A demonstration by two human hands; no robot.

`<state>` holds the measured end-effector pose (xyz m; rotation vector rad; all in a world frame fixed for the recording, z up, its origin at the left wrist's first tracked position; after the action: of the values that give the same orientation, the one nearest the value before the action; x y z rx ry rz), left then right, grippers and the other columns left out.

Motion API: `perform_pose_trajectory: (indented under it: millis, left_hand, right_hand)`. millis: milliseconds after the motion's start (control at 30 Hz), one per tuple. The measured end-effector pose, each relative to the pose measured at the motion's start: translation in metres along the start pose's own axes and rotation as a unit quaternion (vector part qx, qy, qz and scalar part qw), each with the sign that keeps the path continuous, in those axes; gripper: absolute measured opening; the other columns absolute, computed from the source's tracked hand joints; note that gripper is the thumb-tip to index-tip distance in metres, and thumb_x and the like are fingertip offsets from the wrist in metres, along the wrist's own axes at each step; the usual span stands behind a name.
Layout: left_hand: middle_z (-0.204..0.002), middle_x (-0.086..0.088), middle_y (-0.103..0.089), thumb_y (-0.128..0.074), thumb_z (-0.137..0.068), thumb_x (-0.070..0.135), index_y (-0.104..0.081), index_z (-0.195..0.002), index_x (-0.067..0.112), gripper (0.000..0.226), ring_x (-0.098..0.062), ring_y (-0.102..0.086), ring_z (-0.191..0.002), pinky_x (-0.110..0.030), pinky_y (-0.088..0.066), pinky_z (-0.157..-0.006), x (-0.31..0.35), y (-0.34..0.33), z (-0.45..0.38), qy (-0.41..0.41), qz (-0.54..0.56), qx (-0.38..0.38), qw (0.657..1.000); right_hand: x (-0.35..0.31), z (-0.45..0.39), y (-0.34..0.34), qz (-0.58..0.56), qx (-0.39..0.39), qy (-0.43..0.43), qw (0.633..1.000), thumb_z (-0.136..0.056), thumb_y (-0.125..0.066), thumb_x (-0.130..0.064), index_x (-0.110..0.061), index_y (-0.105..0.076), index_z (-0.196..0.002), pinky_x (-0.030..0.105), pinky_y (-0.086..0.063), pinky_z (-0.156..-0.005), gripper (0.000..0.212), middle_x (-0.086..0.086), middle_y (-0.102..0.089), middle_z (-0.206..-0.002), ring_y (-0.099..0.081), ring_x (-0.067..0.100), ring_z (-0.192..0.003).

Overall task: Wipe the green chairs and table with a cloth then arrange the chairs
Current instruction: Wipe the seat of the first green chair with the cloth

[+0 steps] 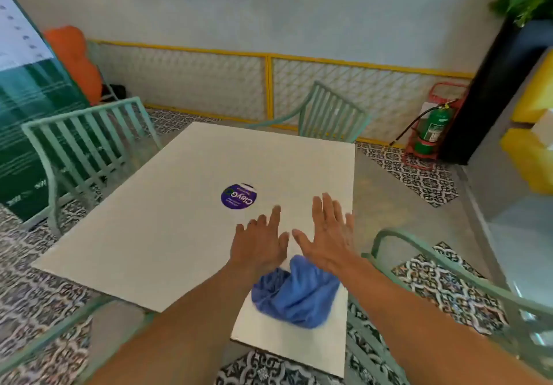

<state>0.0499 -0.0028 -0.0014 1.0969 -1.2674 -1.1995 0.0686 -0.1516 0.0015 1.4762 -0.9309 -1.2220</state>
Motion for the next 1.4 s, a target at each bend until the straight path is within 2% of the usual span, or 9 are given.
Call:
perform_pose_trajectory:
  millis: [133, 367, 467, 600, 800, 867, 933, 1100, 1400]
  left_hand:
    - [-0.142, -0.010, -0.042, -0.036, -0.097, 0.045, -0.019, -0.151, 0.025, 0.060, -0.032, -0.051, -0.120, -0.042, -0.041, -0.095, -0.007, -0.079, 0.029, 0.052, 0.060, -0.159, 0.984]
    - [-0.111, -0.019, -0.055, -0.056, -0.091, 0.020, -0.056, -0.111, 0.004, 0.026, -0.037, -0.056, -0.103, -0.041, -0.047, -0.081, -0.001, -0.116, 0.044, 0.058, 0.204, -0.147, 0.966]
    - [-0.089, -0.018, -0.065, -0.054, -0.083, 0.008, -0.063, -0.084, 0.005, 0.010, -0.034, -0.063, -0.086, -0.041, -0.051, -0.072, -0.016, -0.120, 0.052, 0.185, 0.414, -0.138, 0.881]
    - [-0.097, -0.021, -0.067, -0.052, -0.081, 0.000, -0.070, -0.101, 0.000, 0.027, -0.031, -0.066, -0.094, -0.043, -0.055, -0.085, -0.055, -0.137, 0.082, 0.323, 0.661, -0.115, 0.668]
    - [-0.087, -0.016, -0.067, -0.060, -0.067, -0.007, -0.070, -0.091, 0.006, 0.029, -0.022, -0.062, -0.077, -0.042, -0.055, -0.079, -0.174, -0.134, 0.174, 0.347, 0.712, -0.034, 0.610]
    - [-0.090, -0.013, -0.068, -0.057, -0.077, -0.010, -0.069, -0.095, 0.005, 0.027, -0.017, -0.061, -0.075, -0.035, -0.053, -0.077, -0.225, -0.131, 0.216, 0.370, 0.688, 0.014, 0.624]
    - [-0.096, -0.006, -0.071, -0.055, -0.079, 0.003, -0.070, -0.099, 0.013, 0.027, -0.016, -0.064, -0.082, -0.029, -0.051, -0.083, -0.279, -0.132, 0.263, 0.385, 0.598, 0.045, 0.701]
    - [-0.133, -0.008, -0.055, -0.058, -0.083, 0.022, -0.045, -0.138, 0.018, 0.057, -0.028, -0.052, -0.119, -0.039, -0.042, -0.099, -0.401, -0.168, 0.365, 0.405, 0.233, -0.084, 0.880]
    - [-0.153, -0.017, -0.025, -0.047, -0.096, 0.035, -0.014, -0.151, 0.007, 0.070, -0.034, -0.024, -0.140, -0.051, -0.019, -0.116, -0.505, -0.329, 0.396, 0.419, 0.047, -0.120, 0.899]
  right_hand:
    - [0.002, 0.021, -0.076, 0.030, -0.143, 0.001, 0.989, -0.098, -0.033, -0.052, -0.015, -0.004, -0.153, 0.053, -0.016, -0.115, 0.072, 0.011, -0.003, -0.161, -0.008, 0.033, -0.146]
    - [-0.008, 0.054, -0.141, -0.011, -0.229, -0.017, 0.973, -0.099, -0.038, -0.034, -0.023, 0.000, -0.154, 0.053, -0.021, -0.114, 0.068, 0.008, -0.001, -0.161, -0.004, 0.032, -0.146]
    - [-0.028, 0.060, -0.144, -0.158, -0.267, -0.016, 0.950, -0.080, -0.049, -0.034, -0.032, 0.003, -0.153, 0.051, -0.035, -0.106, 0.089, 0.009, -0.020, -0.158, -0.026, 0.035, -0.140]
    - [-0.072, 0.074, -0.138, -0.232, -0.233, 0.039, 0.944, -0.090, -0.057, -0.008, -0.028, -0.006, -0.154, 0.034, -0.040, -0.099, 0.084, 0.005, -0.023, -0.156, -0.039, 0.029, -0.133]
    - [-0.202, 0.110, -0.159, -0.198, -0.201, 0.169, 0.944, -0.089, -0.061, -0.013, -0.032, -0.031, -0.148, 0.028, -0.041, -0.095, 0.069, 0.000, -0.042, -0.145, -0.054, 0.022, -0.119]
    - [-0.254, 0.123, -0.174, -0.208, -0.216, 0.187, 0.935, -0.088, -0.063, -0.016, -0.036, -0.034, -0.144, 0.033, -0.049, -0.086, 0.066, -0.002, -0.052, -0.135, -0.061, 0.023, -0.107]
    - [-0.302, 0.134, -0.192, -0.214, -0.220, 0.189, 0.933, -0.085, -0.064, -0.018, -0.033, -0.036, -0.139, 0.036, -0.051, -0.074, 0.063, 0.001, -0.064, -0.117, -0.066, 0.027, -0.090]
    - [-0.387, 0.136, -0.246, -0.184, -0.161, 0.197, 0.949, -0.087, -0.068, -0.019, -0.013, -0.046, -0.134, 0.029, -0.035, -0.067, 0.052, 0.015, -0.066, -0.108, -0.062, 0.036, -0.090]
    - [-0.455, 0.095, -0.389, -0.137, -0.126, 0.309, 0.933, -0.091, -0.060, -0.017, -0.023, -0.046, -0.142, 0.039, -0.045, -0.080, 0.054, 0.009, -0.051, -0.135, -0.054, 0.033, -0.109]
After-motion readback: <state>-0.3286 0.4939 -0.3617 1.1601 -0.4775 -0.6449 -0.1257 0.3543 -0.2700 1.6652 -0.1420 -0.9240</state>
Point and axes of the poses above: each hand's wrist, its own z-axis away from the middle knuckle, its own y-axis out of the back of the hand, x = y × z, the point moved 5 cm from there along -z, towards the middle knuckle
